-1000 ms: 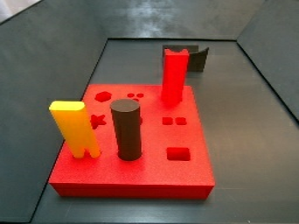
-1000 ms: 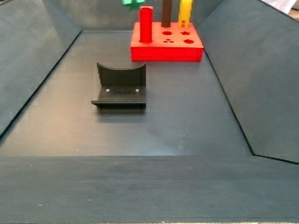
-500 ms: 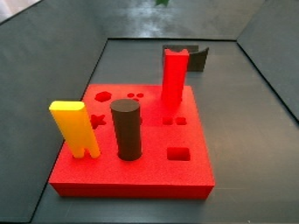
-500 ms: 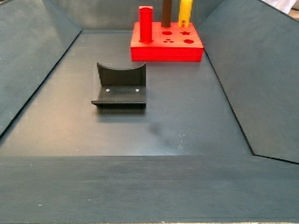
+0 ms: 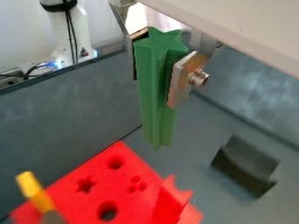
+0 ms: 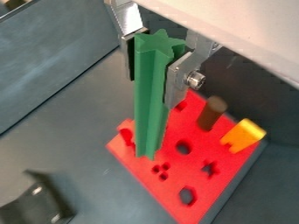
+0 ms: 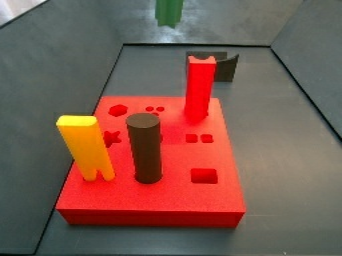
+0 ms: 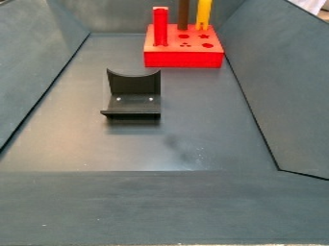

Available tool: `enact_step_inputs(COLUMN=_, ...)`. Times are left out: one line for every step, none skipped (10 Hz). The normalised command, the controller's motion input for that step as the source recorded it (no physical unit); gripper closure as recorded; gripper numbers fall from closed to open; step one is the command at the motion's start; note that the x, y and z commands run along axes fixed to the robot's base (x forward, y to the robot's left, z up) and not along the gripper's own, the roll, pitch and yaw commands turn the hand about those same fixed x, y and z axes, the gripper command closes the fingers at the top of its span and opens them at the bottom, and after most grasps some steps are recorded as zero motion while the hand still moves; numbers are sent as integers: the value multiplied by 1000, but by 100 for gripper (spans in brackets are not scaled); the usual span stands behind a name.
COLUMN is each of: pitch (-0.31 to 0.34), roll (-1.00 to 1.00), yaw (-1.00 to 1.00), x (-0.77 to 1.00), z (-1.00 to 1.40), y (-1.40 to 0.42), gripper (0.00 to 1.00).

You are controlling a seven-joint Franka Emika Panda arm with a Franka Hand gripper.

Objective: Pick up the star object. Move up. Place the star object on the fixture. Regrasp the star object. Move to above the board. Insert the star object.
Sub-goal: Move to above the board, then insert the star object.

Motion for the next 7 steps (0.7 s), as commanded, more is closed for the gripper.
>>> enact_step_inputs(pitch=-140, roll=-526, yaw=-74, x=-139, z=10, y=12, gripper=100)
enact_step_inputs(pitch=-109, roll=-330, yaw=-32, x=-104, z=8, y=19, gripper=100)
enact_step_inputs(pitch=-94, roll=-258, yaw=-29, x=-87, z=7, y=21, gripper=100)
enact_step_inputs(pitch=0, roll=0, yaw=0, x=-46, z=0, y=0, gripper=100)
enact_step_inputs(pitch=0, roll=1, yaw=0, x=-57, z=0, y=0, gripper=100)
enact_step_inputs(pitch=0, roll=0, yaw=-29, x=-89, z=-209, y=0, gripper=100)
enact_step_inputs(pitch=-3, roll=-106, yaw=-83, x=-223, z=-326, y=-29, gripper=100)
